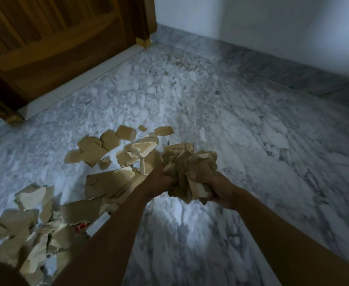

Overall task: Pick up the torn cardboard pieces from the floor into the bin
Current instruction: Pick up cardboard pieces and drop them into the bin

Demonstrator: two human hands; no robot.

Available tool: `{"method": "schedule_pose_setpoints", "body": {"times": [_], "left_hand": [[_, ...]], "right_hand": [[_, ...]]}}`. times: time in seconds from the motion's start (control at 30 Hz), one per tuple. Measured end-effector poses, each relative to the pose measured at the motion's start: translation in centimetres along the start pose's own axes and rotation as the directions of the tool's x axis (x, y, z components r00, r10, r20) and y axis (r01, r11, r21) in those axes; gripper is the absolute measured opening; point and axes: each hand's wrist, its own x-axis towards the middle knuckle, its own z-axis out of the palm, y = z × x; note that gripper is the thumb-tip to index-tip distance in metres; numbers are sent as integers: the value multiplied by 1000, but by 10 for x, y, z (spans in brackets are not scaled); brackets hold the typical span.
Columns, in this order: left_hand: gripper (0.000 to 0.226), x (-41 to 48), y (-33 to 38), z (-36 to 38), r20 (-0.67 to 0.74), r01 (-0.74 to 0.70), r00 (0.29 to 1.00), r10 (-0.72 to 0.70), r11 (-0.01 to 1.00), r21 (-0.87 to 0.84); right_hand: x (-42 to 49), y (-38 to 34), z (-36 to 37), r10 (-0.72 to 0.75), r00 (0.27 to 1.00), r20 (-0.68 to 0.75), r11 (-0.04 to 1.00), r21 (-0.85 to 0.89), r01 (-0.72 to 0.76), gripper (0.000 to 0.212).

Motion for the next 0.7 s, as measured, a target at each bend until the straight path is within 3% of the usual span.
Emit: {"method": "schedule_pose_setpoints", "body": {"times": [0.17,0.43,0.57,0.7], "left_hand": [[16,7,39,13,110,80,992,-58,975,-208],[37,42,161,52,220,24,975,18,982,-189],[49,39,224,95,332,-183,922,199,980,-78],[54,20,288,149,545,-396,777,316,918,33]], "right_hand": [[-27,-22,1,7,986,-165,978,206,28,28],[-102,-97,-43,-151,896,-417,929,249,272,33],[-168,-116,-67,-188,810,-555,912,207,353,35],[-252,-119,-88,-185,681,-709,893,168,418,31]]}}
